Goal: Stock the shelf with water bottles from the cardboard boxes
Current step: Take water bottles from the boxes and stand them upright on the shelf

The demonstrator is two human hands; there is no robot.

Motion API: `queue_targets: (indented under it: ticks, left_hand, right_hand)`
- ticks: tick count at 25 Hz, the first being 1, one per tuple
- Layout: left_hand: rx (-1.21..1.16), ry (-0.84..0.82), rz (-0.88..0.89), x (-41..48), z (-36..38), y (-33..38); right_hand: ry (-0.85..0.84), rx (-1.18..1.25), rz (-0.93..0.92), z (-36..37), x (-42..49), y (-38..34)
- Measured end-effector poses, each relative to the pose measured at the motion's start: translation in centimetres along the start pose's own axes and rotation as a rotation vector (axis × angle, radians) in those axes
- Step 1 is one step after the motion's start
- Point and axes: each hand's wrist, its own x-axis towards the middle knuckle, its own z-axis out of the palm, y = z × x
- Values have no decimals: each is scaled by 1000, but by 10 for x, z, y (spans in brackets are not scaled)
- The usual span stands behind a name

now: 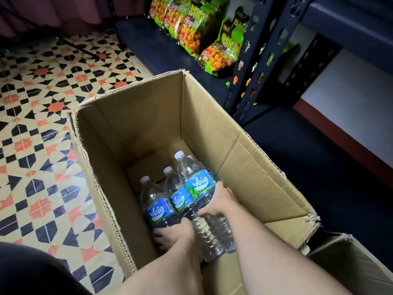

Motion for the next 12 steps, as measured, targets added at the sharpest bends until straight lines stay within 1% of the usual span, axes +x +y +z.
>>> queue_targets:
  ticks: [2,4,9,12]
  left_hand:
    - [-14,-57,-50,13,-3,-2]
    - [26,-104,-31,24,-7,-5]
    - [104,-68,5,27,-6,2]
    - [117,-35,15,23,-4,7]
  right_hand:
    - [5,19,0,2,-1,-1]
    - [7,34,4,2,-2,-1]
    - [11,50,-2,5,-5,0]
    - [52,-12,2,5,-6,-4]
